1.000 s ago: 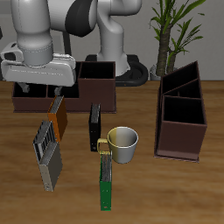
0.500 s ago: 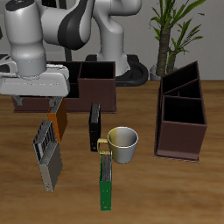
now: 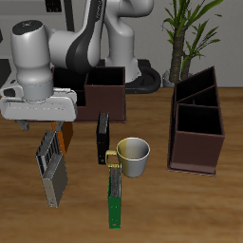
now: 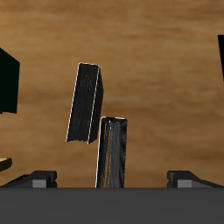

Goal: Place the striped book into the back desk caddy's left compartment and place the black book into the back desk caddy's left compartment and place the yellow book into the left desk caddy's right compartment

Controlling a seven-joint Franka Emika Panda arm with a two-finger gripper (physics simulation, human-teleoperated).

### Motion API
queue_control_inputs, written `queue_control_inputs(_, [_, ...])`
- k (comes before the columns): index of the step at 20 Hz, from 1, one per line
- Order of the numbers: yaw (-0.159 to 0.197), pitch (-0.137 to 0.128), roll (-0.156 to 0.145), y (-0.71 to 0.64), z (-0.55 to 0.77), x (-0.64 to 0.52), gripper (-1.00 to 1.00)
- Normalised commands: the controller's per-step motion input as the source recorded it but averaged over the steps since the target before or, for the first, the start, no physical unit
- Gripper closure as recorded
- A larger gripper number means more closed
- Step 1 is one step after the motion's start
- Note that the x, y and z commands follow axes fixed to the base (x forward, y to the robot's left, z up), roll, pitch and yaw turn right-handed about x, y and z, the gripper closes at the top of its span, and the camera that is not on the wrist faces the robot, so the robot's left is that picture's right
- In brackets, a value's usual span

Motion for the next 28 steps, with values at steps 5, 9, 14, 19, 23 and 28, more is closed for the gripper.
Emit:
queue_control_inputs(5, [-0.002,0.029,-0.021,-0.05,-0.32,0.07,-1.00])
queue_control_inputs(9, [-0.017,0.021,-0.008,-0.02,-0.20,0.01,-1.00])
queue_control_inputs(14, [-0.016,0.040,-0.013,-0.08,-0.27,0.04,-1.00])
queue_control_inputs(19, [-0.004,0.036,-0.005,-0.04,-0.21,-0.01,-1.00])
queue_control_inputs(23, [0.013,0.044,0.008,0.06,-0.23,-0.06,-1.00])
queue_control_inputs(28, [0.012,0.009,0.019,0.05,-0.02,-0.02,1.00])
